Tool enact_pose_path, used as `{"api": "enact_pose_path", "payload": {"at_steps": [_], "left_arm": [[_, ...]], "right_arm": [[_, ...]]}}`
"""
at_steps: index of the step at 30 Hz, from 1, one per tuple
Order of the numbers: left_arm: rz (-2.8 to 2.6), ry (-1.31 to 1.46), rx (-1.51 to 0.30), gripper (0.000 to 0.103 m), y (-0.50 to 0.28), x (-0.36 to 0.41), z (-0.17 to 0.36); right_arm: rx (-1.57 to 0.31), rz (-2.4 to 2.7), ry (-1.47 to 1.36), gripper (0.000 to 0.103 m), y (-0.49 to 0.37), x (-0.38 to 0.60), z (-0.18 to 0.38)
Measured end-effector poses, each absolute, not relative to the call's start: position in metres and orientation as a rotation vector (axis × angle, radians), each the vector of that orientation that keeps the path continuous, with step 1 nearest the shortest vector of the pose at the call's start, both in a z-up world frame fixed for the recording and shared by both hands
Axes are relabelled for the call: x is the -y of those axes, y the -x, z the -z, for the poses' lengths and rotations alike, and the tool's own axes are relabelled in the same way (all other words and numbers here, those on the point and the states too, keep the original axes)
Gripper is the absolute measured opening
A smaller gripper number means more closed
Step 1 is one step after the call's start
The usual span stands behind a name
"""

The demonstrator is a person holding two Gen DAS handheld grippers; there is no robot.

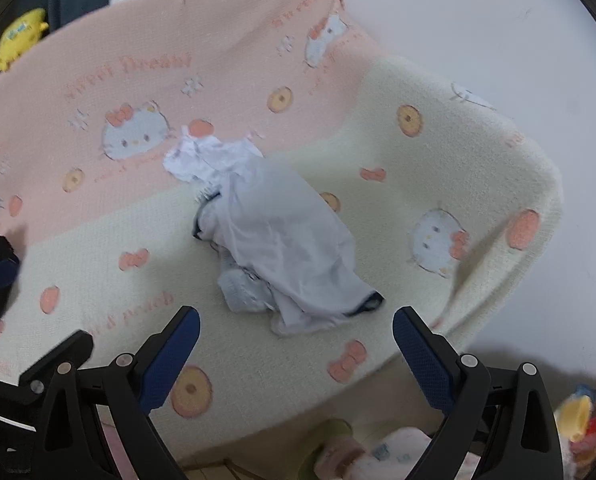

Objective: Fold clothes
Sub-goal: 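Move both tools toward the crumpled white navy-trimmed shirt on the blanket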

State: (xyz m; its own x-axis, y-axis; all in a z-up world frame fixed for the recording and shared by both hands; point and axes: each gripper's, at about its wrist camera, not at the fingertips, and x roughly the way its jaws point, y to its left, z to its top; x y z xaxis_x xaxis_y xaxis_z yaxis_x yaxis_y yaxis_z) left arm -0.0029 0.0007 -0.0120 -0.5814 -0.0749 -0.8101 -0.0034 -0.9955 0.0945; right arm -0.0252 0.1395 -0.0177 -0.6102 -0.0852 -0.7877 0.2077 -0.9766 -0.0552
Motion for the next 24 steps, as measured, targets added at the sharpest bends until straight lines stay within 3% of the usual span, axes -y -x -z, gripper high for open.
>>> {"api": "enact_pose_path", "payload": {"at_steps": [15, 24], "left_arm": [[2.767, -1.448, 0.088, 0.103, 0.044, 0.0, 0.044], [2.787, -1.504, 0.095, 0.103, 0.065, -0.007, 0.061]], "right_arm": [[-0.038, 2.609, -1.224, 0.097, 0.063, -0.153, 0.057], [0.373, 2.461, -1.358, 0.096, 0.092, -0.19, 0.096]]}}
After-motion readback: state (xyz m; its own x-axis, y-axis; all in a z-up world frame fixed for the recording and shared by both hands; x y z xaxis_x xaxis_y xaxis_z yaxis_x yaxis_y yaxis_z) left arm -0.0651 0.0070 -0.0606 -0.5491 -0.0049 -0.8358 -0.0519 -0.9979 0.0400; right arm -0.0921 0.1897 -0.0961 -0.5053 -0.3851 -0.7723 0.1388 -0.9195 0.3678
